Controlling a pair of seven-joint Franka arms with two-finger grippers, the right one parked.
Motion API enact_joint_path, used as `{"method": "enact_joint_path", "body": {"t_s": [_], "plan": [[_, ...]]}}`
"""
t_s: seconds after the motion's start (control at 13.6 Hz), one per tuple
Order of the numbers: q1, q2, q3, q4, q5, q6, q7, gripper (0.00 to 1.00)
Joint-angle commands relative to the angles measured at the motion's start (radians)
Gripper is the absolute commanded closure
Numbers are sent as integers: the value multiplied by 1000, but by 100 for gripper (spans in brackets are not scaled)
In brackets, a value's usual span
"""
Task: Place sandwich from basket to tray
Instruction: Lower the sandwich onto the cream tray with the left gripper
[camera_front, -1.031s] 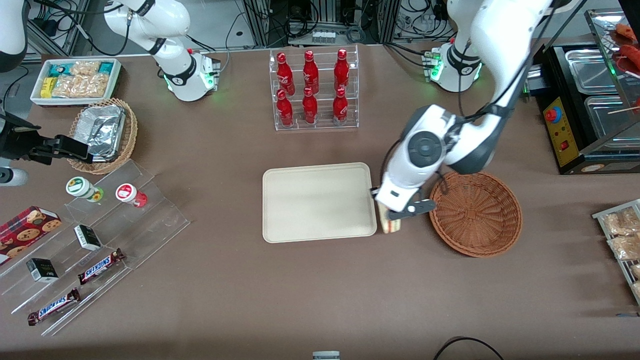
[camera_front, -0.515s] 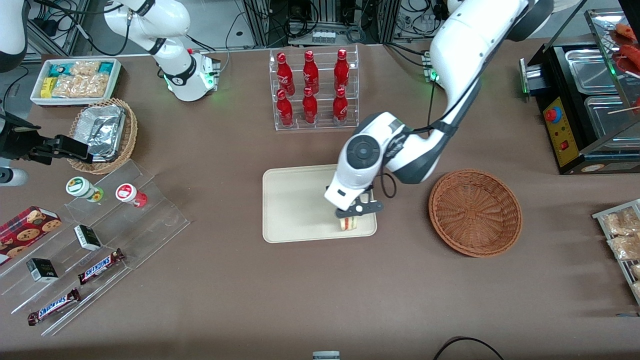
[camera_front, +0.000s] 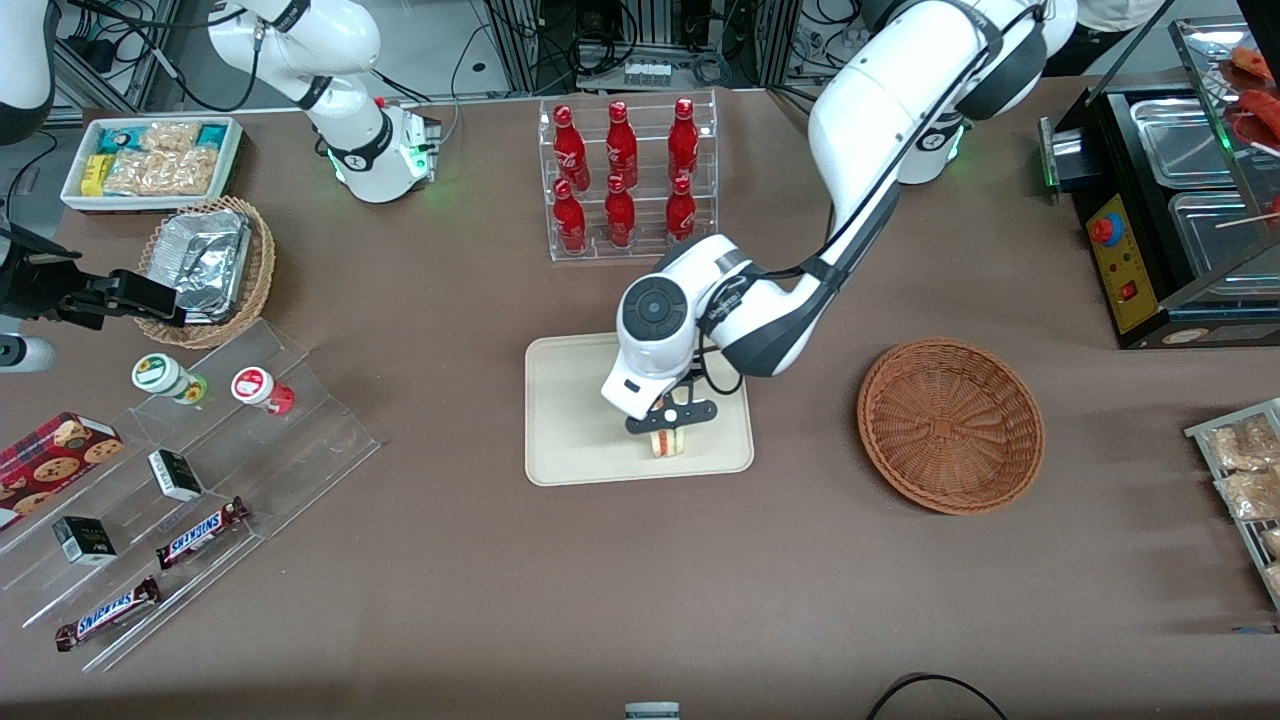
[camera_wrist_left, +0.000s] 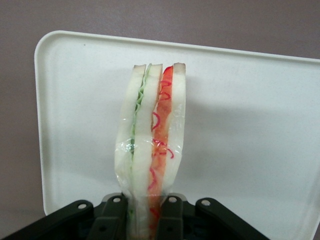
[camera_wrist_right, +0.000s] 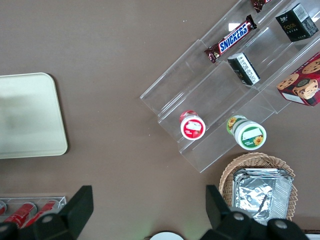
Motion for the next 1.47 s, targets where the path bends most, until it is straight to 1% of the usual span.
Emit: {"method": "enact_joint_path", "body": {"t_s": [0.0,0.52,1.1,1.18,1.33,1.4], "plan": [[-34,60,9,91,15,-39,-18,100],[-71,100,6,137,6,-21,-47,100],[-92,130,11,140,9,12,-92,100],[-91,131,11,138,9,13,-92,93],[-91,137,11,138,9,15,-98,21],[-91,137,11,138,9,15,-98,0]]}}
